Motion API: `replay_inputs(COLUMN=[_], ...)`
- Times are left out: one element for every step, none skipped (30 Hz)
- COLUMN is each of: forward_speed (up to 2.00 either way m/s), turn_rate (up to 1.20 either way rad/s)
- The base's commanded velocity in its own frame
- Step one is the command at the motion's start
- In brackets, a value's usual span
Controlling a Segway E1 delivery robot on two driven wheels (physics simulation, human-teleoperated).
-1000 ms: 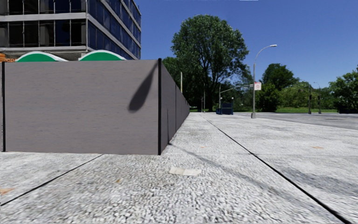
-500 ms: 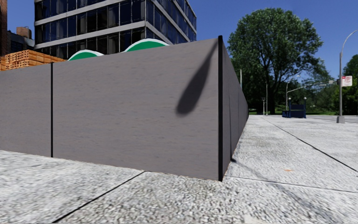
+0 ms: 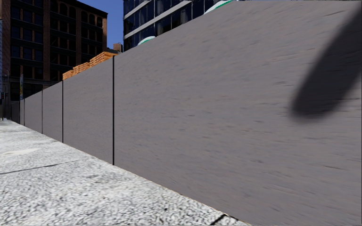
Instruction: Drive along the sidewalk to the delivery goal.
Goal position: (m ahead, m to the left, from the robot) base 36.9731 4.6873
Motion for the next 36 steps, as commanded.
replay_inputs(forward_speed=[2.0,2.0,2.0,2.0,2.0,2.0,2.0,2.0,2.0,2.0,2.0,2.0,2.0,2.0,2.0,2.0,2.0,2.0,2.0,2.0,2.0,2.0,2.0,2.0,2.0,2.0,2.0,2.0,2.0,2.0,2.0,2.0,2.0,2.0,2.0,2.0], turn_rate=[0.85,0.85,0.85,0.85,0.85,0.85,0.86,0.88,0.92,0.92,0.94,1.0,1.05,1.06,1.06,1.07,1.07,1.07,1.07,1.07,1.07,1.07,1.07,1.07,1.07,1.07,1.0,0.54,0.03,0.03,0.0,0.0,0.0,0.0,0.0,0.0])
